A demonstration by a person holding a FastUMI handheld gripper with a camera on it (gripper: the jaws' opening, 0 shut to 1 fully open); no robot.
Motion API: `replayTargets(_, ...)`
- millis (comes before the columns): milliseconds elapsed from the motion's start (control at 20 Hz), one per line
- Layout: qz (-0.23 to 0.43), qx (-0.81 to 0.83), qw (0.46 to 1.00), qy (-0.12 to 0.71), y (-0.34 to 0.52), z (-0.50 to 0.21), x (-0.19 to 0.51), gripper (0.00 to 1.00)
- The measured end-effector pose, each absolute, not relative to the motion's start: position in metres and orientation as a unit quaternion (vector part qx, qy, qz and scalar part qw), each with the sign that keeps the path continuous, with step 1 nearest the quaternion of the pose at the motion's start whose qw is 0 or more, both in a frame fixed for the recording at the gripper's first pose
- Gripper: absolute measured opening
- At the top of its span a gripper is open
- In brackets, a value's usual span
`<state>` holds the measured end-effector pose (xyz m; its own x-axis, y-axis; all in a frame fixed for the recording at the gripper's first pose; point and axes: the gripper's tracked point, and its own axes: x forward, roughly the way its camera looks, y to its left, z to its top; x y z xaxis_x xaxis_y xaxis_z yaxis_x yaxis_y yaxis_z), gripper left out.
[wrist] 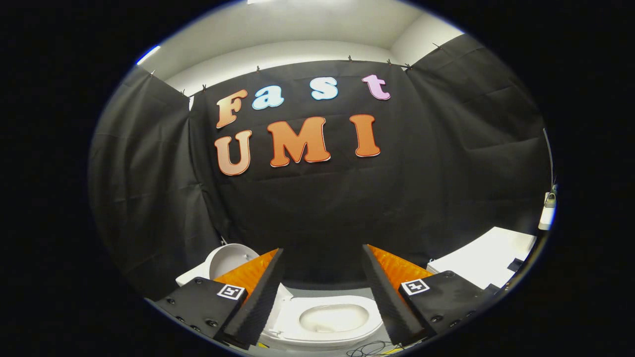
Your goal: Open the toilet lid.
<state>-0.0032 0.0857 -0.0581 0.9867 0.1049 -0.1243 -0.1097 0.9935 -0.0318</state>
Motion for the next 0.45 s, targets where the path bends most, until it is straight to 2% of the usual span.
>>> replayTargets(450, 0.052, -0.019, 0.996, 0.066, 0.0857, -0.0608, -0.0013, 0.98)
